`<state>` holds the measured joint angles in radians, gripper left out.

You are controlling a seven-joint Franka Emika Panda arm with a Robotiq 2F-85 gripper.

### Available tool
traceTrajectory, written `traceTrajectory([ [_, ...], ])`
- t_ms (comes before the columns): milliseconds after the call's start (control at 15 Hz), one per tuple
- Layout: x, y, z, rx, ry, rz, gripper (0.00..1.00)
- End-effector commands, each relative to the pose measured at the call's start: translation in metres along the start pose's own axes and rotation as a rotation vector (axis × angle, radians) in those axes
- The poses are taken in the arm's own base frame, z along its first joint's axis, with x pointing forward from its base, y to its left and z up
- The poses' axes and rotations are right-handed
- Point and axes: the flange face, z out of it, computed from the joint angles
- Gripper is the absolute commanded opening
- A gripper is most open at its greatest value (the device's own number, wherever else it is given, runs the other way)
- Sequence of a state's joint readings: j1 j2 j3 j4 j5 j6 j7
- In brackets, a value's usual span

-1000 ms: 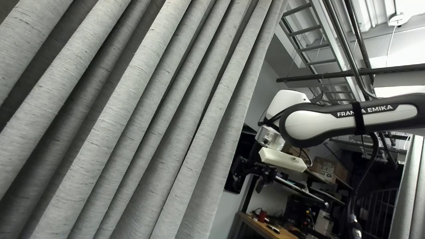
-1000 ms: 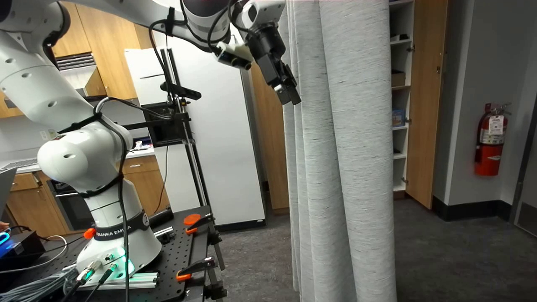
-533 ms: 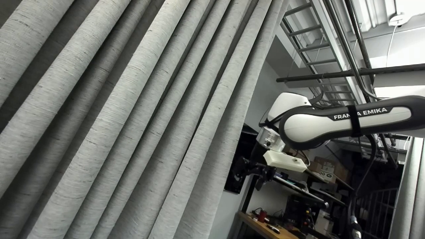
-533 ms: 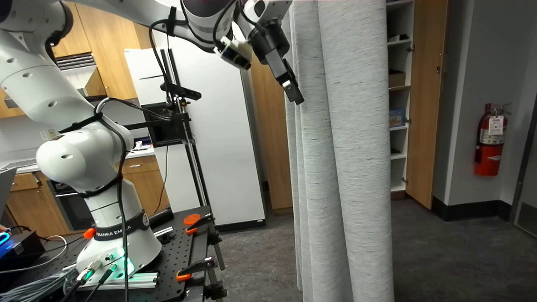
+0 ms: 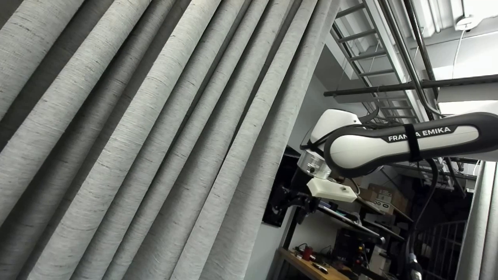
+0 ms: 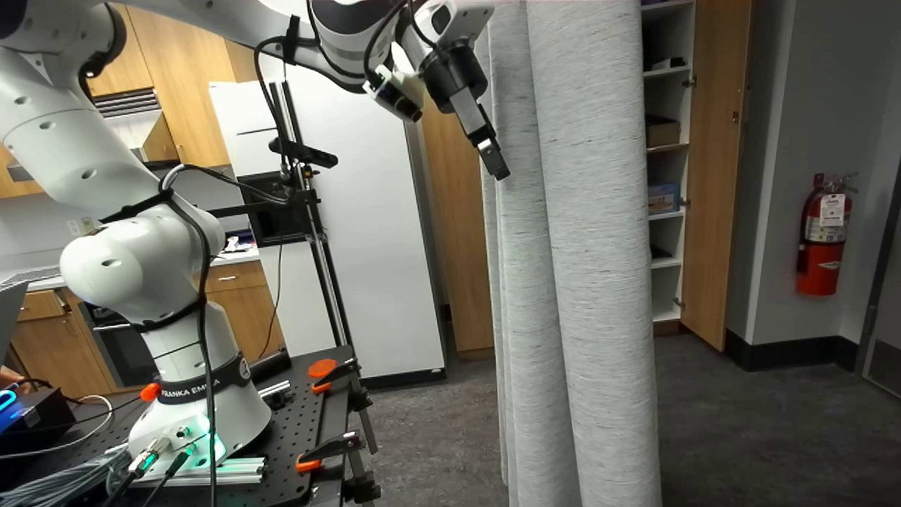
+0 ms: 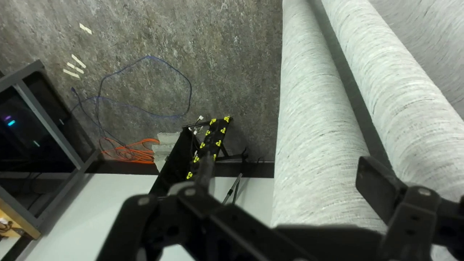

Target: Open the curtain and close it

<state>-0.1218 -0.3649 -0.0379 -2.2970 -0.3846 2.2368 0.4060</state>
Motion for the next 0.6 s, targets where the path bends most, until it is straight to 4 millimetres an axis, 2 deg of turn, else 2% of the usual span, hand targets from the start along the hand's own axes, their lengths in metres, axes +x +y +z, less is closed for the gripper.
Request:
traceTrajectory([
  [0, 0.018, -0.009, 0.002, 0.068, 0.054, -0.133, 1.0],
  [200, 0.038, -0.012, 0.002, 0.123, 0.142, -0.185, 1.0],
  [533, 0.069, -0.009, -0.006, 0.172, 0.287, -0.171, 1.0],
])
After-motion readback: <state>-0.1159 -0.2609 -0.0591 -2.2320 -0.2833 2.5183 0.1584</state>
